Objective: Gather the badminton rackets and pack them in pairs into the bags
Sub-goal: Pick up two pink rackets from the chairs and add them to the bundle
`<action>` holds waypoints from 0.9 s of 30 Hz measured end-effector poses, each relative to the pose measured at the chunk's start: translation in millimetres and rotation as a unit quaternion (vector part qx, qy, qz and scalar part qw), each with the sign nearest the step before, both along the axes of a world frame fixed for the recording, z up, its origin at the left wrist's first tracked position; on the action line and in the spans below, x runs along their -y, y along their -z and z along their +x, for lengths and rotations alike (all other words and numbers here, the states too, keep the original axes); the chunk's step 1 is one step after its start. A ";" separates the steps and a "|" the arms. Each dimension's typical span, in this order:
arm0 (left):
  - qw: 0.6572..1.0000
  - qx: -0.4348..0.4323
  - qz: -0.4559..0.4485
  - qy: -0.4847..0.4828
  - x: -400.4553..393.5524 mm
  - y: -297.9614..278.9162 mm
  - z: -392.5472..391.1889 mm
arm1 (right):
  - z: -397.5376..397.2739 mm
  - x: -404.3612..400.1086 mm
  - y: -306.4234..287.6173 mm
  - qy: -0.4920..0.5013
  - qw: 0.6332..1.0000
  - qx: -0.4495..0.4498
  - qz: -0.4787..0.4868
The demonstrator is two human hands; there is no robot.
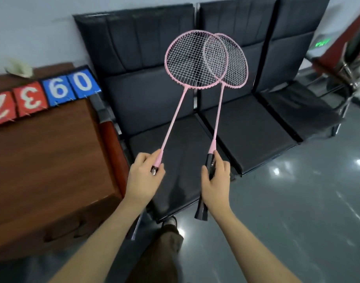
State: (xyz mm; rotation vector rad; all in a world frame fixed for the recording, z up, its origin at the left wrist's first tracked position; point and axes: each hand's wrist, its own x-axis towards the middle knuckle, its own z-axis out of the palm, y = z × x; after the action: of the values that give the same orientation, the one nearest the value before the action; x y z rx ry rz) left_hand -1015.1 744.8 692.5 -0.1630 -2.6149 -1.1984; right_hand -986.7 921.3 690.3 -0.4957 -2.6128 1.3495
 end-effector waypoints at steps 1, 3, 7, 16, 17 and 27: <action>1.000 -0.008 0.005 -0.008 7.4 -6.6 12.3 | 10.3 6.6 -5.1 -0.013 1.000 -0.013 0.002; 0.999 -0.028 0.008 -0.027 23.5 -18.2 39.2 | 31.9 20.3 -14.4 -0.037 0.999 -0.033 0.009; 0.997 -0.053 0.016 -0.054 60.0 -39.1 103.4 | 85.4 49.5 -31.4 -0.082 0.994 -0.074 0.025; 0.987 -0.067 -0.013 -0.148 176.3 -86.7 222.9 | 164.0 157.3 -63.2 -0.187 0.975 -0.121 0.004; 0.984 -0.071 -0.014 -0.163 190.9 -89.1 230.9 | 167.2 172.6 -66.0 -0.197 0.973 -0.123 0.000; 0.950 -0.088 -0.002 -0.301 369.7 -93.3 278.1 | 188.9 358.1 -77.5 -0.292 0.946 -0.142 0.002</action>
State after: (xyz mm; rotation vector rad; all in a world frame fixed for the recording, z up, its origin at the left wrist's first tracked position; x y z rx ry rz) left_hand -737.0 375.1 785.8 0.4735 -2.2557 -0.9052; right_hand -797.8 563.2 767.8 0.4902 -2.6036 1.4196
